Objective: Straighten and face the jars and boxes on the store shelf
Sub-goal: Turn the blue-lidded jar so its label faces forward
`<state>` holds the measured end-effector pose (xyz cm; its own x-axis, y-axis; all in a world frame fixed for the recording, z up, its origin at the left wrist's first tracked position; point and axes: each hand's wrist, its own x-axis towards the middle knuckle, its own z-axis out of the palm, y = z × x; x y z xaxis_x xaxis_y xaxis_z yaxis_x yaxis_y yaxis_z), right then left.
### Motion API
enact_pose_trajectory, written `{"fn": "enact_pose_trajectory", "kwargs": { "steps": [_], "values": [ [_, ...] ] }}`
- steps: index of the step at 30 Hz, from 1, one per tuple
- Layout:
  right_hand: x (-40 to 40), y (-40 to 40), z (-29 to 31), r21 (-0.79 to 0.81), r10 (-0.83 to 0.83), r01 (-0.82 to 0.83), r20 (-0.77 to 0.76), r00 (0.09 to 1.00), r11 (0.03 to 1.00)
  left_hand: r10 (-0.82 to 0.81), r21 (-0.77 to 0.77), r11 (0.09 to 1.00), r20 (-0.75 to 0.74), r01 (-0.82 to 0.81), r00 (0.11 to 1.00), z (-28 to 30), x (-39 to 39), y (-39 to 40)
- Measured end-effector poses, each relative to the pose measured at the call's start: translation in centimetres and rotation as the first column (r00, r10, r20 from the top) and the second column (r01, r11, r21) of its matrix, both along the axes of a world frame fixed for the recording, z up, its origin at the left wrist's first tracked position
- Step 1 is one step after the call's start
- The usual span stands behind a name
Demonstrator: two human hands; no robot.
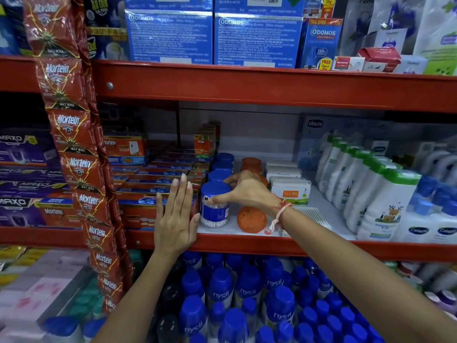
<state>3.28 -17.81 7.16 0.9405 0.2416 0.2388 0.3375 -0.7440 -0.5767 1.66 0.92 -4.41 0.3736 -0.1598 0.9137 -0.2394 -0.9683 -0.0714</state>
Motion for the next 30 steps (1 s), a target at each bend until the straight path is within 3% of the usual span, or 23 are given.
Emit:
{"fn": "enact_pose_trajectory", "kwargs": {
  "steps": [11,16,22,25,30],
  "values": [
    [0.0,0.2,-1.3,-0.029,-0.039,0.038,-0.058,0.998,0.999,0.01,-0.003,1.0,0.0,-0.01,1.0,-0.1,0.0,0.0],
    [-0.9,-0.1,-1.5,-0.013,0.089,-0.09,-0.076,0.993,0.996,0.013,-0.001,1.0,-0.024,-0.013,1.0,-0.2,0.1,0.1],
    [-2.1,-4.8,-0.4,-0.239,0.118,-0.102,0.052,0.992,0.966,0.025,-0.007,1.0,-0.059,-0.026,0.998,-0.4,-0.9,-0.6],
    [-2.2,-7.2,0.1,-0.463,0.183,-0.149,0.03,0.983,0.874,0.025,0.027,0.999,-0.027,-0.025,0.999,0.3,-1.4,-2.0],
    [1.1,-10.8,-4.7,-0.801,0.156,-0.069,0.031,0.987,0.595,0.033,0.052,0.998,-0.031,-0.031,0.999,0.6,-0.6,-2.1]
  ]
}}
